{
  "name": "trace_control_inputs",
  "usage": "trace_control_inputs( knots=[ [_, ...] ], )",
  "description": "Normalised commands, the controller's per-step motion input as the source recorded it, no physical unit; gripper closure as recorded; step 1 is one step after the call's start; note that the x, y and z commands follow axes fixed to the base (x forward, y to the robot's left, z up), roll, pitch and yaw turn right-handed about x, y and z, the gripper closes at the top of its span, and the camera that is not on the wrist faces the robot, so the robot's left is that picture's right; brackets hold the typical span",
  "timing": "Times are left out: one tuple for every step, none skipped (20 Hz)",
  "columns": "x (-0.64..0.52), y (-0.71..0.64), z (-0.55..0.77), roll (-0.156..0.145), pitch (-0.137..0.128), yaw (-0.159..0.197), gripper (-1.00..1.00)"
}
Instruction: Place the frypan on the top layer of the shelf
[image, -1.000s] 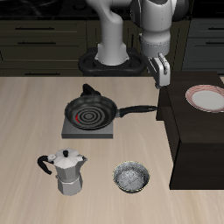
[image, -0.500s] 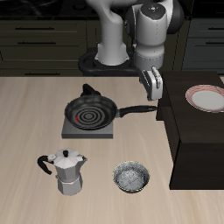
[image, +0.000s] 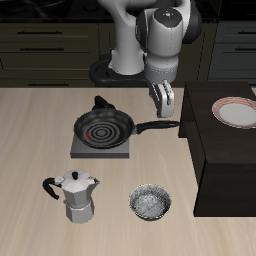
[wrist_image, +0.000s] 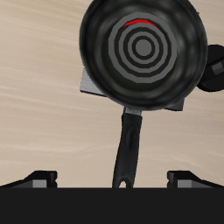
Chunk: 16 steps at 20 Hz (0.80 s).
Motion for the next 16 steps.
trace_control_inputs(
  knots=[
    [0.03,-0.11,-0.23,0.015,0.047,-0.056,-1.00],
    [-0.02,-0.08,-0.23,-0.032,0.069,-0.025,-1.00],
    [-0.15,-0.24,-0.35,-0.011,0.008,0.006,-1.00],
    [-0.05,-0.06,-0.16,-0.024,0.031,-0.032,-1.00],
    [0.03,0.01,-0.04,0.023,-0.016,0.014,-1.00],
    [-0.02,-0.03,-0.21,-0.030,0.048,0.005,-1.00],
    [-0.10,-0.03,-0.08,0.014,0.000,-0.014,-1.00],
    [-0.11,-0.04,-0.10,0.027,-0.022,-0.045,-1.00],
    [-0.14,-0.03,-0.10,-0.030,-0.016,0.058,-1.00],
    [0.01,-0.01,-0.07,0.017,-0.013,0.004,-1.00],
    [-0.12,0.02,-0.18,0.032,-0.020,-0.014,-1.00],
    [0.04,0.05,-0.06,0.011,-0.006,0.009,-1.00],
    [0.01,0.03,-0.09,-0.002,-0.007,0.014,-1.00],
    [-0.01,-0.02,-0.24,0.043,0.041,-0.064,-1.00],
    [-0.05,-0.08,-0.06,-0.023,-0.010,-0.018,-1.00],
    [0.00,0.00,-0.10,-0.010,-0.013,0.041,-1.00]
  ],
)
